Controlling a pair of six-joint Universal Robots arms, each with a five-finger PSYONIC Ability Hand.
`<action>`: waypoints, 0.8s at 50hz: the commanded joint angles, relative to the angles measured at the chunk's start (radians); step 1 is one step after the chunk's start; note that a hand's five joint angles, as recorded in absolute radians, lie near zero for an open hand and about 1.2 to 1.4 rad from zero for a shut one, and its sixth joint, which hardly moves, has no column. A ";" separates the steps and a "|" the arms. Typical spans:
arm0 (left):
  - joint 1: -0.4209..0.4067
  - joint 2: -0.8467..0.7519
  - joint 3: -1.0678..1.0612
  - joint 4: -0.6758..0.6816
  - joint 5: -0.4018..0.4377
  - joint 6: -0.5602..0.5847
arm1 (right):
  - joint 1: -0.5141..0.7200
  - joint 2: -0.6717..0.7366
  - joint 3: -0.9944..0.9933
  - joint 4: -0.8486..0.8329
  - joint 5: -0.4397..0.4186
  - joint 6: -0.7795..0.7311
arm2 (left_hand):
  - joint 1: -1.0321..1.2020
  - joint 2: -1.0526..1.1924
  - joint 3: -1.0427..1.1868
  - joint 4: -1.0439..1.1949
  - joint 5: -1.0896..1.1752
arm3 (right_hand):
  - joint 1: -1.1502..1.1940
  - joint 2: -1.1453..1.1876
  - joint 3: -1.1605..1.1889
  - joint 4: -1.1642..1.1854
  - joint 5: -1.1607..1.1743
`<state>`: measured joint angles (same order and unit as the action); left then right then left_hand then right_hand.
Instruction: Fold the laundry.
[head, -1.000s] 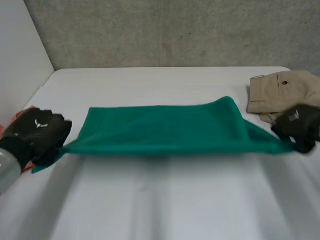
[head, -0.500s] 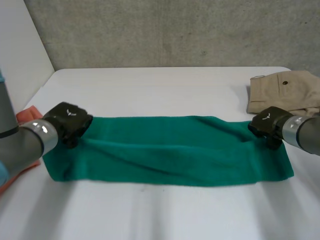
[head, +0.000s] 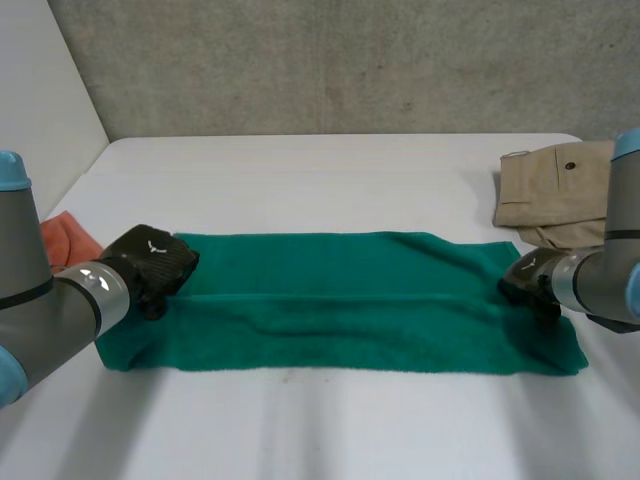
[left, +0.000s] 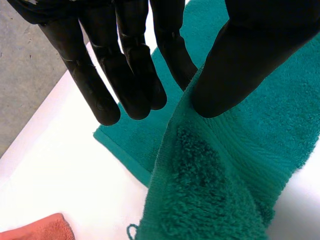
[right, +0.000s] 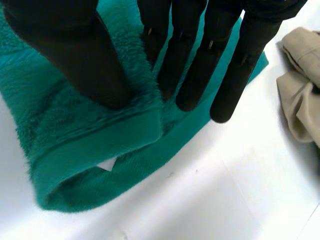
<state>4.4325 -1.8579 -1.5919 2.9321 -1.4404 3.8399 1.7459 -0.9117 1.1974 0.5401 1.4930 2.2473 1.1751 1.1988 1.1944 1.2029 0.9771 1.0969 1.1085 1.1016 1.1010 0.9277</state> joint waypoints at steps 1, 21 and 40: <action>0.013 -0.053 0.013 0.051 0.006 0.030 | 0.035 -0.001 -0.019 -0.092 -0.013 -0.002 | 0.221 0.197 0.202 0.193 0.245 | 0.299 0.288 0.295 0.295 0.294; 0.151 -0.029 0.506 0.740 -0.018 -0.427 | 0.018 -0.246 -0.142 -1.263 -0.051 0.465 | 0.221 0.197 0.202 0.193 0.245 | 0.299 0.288 0.295 0.295 0.294; 0.148 -0.139 0.218 0.703 0.081 -0.410 | 0.055 -0.050 -0.078 -0.968 -0.091 0.356 | 0.221 0.197 0.202 0.193 0.245 | 0.299 0.288 0.295 0.295 0.294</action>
<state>4.5866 -1.9383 -1.2689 3.6169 -1.3930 3.4142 1.7944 -1.0404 1.0816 -0.4884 1.3996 2.6637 1.1751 1.2004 1.1952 1.2037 0.9771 1.1265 1.1816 1.1933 1.2002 0.9909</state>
